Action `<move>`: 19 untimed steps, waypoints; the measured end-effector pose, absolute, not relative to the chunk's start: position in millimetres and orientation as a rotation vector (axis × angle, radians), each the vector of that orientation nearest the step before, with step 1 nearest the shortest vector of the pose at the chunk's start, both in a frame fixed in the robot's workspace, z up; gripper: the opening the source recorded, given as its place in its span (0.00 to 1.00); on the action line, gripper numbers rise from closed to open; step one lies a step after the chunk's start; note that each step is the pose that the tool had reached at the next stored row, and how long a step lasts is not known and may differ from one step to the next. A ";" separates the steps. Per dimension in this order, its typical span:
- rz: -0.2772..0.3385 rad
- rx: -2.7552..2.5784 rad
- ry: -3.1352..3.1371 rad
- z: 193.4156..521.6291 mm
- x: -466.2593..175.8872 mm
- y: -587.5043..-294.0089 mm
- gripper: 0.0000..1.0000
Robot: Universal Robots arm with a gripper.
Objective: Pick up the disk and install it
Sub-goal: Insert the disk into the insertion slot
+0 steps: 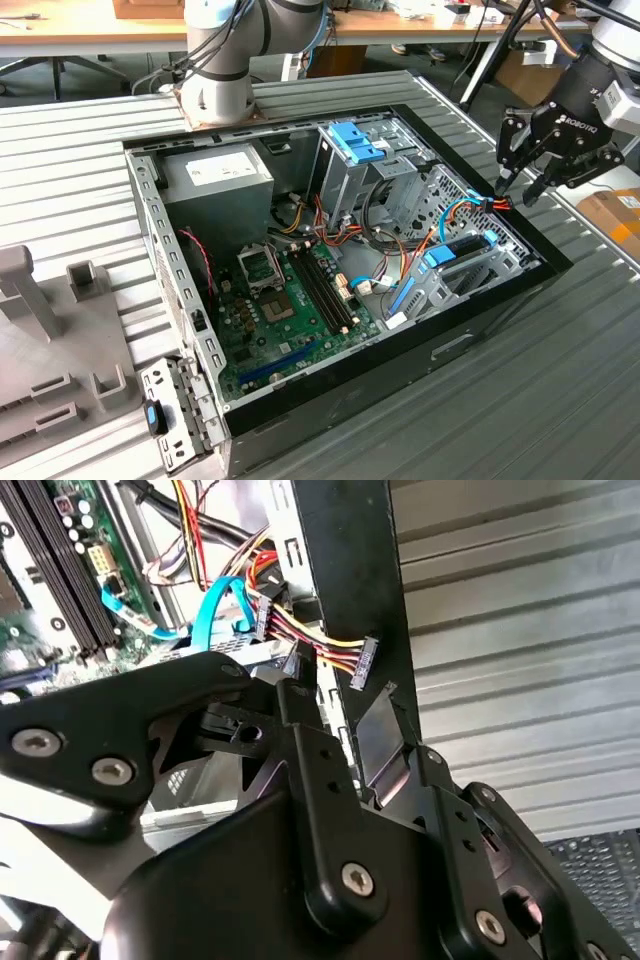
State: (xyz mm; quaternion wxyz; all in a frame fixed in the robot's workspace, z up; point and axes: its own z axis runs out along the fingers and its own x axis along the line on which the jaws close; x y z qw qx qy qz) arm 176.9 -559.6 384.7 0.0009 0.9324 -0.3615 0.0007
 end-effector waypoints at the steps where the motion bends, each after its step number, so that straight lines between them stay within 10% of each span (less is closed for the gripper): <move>1: 0.002 2.941 -1.101 384.4 177.4 -559.6 0.44; 19: -0.010 3.049 -0.858 378.0 183.8 -568.9 0.44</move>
